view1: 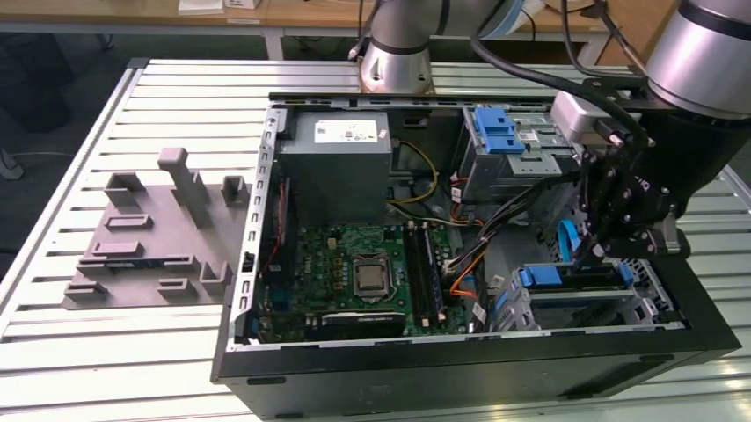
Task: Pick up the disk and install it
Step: 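Insert the second disk wire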
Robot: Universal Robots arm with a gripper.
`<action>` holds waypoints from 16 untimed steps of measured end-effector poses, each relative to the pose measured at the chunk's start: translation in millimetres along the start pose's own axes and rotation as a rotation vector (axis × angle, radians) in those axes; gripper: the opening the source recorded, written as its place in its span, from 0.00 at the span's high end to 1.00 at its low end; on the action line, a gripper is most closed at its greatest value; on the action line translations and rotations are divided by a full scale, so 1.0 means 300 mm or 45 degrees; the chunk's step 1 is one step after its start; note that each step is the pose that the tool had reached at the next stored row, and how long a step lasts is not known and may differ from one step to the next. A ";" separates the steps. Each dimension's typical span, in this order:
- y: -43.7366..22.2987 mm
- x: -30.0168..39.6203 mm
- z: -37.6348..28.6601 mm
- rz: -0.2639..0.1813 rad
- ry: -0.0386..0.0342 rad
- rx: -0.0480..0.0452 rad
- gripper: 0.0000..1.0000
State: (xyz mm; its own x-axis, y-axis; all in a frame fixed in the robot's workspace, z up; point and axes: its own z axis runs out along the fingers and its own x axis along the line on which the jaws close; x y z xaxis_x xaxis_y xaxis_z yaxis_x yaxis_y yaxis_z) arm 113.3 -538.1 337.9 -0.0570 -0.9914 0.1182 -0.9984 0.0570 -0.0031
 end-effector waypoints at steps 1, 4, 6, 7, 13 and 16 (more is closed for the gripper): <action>0.000 0.000 0.003 0.000 -0.0003 0.000 0.89; 0.000 -0.001 0.009 0.000 -0.0008 0.000 0.89; -0.001 -0.001 0.014 0.000 -0.0012 0.000 0.89; -0.002 -0.002 0.016 0.000 -0.0013 0.000 0.89; -0.004 -0.002 0.015 0.000 -0.0075 0.000 0.89; -0.004 0.000 0.002 0.000 -0.0075 -0.001 0.89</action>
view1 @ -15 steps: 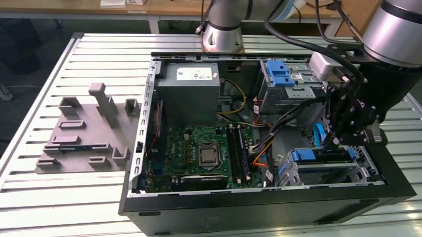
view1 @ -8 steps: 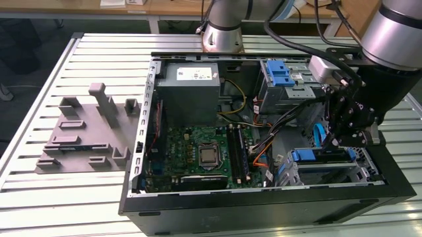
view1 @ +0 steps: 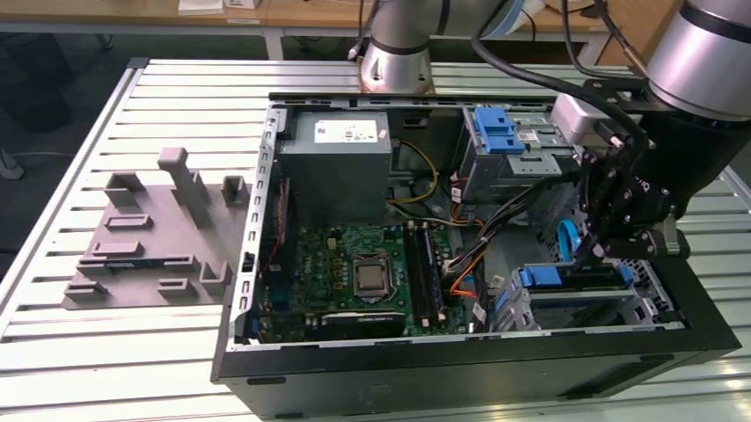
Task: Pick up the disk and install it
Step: 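Insert the second disk wire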
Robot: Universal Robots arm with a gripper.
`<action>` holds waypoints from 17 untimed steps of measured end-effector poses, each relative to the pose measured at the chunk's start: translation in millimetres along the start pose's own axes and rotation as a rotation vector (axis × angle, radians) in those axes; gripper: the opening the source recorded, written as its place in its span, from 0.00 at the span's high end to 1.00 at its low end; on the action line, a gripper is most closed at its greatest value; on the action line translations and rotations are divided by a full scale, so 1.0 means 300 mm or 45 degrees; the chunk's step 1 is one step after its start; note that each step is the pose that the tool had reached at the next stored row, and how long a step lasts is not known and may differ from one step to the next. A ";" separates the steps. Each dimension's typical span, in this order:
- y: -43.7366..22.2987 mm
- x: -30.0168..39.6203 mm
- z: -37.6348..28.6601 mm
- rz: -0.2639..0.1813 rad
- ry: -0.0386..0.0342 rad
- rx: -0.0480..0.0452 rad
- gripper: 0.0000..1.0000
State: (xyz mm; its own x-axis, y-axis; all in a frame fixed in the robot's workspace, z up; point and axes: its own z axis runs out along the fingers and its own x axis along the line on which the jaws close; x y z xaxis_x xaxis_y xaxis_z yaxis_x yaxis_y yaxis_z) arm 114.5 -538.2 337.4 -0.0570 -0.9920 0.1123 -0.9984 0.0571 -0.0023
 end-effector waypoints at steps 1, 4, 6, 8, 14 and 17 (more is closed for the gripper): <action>0.000 0.000 -0.003 0.000 -0.0001 0.000 0.89; 0.000 0.001 -0.010 0.000 0.0000 -0.001 0.89; 0.000 0.002 -0.014 0.000 0.0000 -0.001 0.89; 0.000 0.002 -0.019 0.000 0.0003 -0.001 0.89; 0.000 0.003 -0.026 0.000 0.0001 -0.002 0.89; 0.000 0.003 -0.027 0.000 0.0001 -0.002 0.89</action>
